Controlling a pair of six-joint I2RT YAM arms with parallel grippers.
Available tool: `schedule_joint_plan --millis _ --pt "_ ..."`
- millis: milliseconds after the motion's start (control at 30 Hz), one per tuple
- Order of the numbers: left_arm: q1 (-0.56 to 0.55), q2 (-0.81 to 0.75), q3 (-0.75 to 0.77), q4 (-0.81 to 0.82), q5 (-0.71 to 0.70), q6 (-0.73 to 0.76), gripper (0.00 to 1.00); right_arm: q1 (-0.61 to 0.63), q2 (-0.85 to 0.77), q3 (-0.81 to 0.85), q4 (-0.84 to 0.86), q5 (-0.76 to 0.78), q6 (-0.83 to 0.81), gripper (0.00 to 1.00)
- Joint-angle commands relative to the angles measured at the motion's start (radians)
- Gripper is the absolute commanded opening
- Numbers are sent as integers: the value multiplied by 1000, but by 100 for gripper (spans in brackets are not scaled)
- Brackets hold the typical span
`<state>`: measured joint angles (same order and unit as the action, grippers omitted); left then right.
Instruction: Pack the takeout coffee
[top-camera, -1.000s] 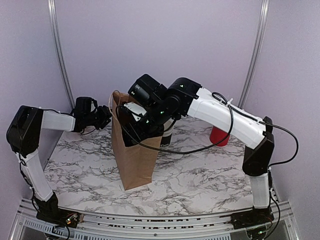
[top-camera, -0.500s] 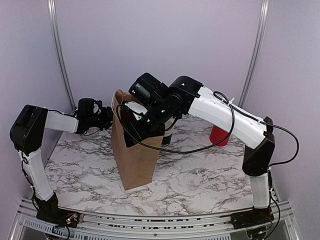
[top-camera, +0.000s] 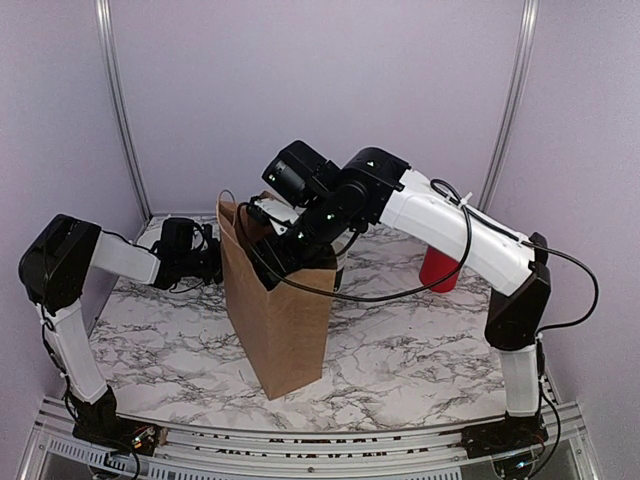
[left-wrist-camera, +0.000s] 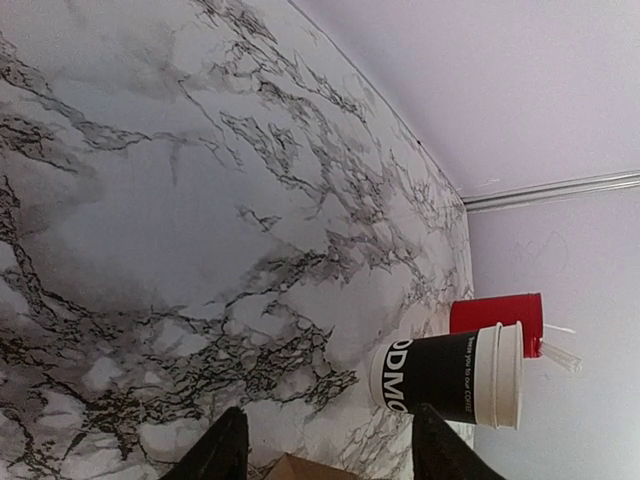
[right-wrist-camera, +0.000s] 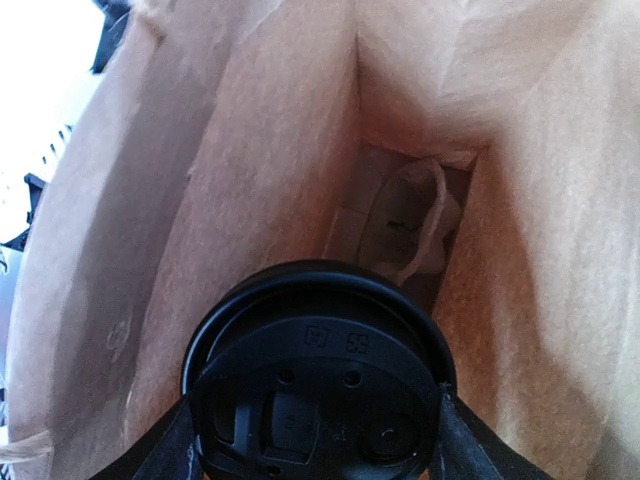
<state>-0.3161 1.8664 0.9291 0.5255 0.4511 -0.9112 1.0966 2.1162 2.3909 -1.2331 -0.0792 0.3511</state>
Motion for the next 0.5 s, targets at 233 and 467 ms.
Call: schedule_joint_plan --millis 233,467 --pt "-82 -87 -75 66 18 -2 56 -49 -61 33 25 -33 55 51" --pt "-114 -109 -103 76 18 -6 56 -49 -50 -4 3 13 52 51"
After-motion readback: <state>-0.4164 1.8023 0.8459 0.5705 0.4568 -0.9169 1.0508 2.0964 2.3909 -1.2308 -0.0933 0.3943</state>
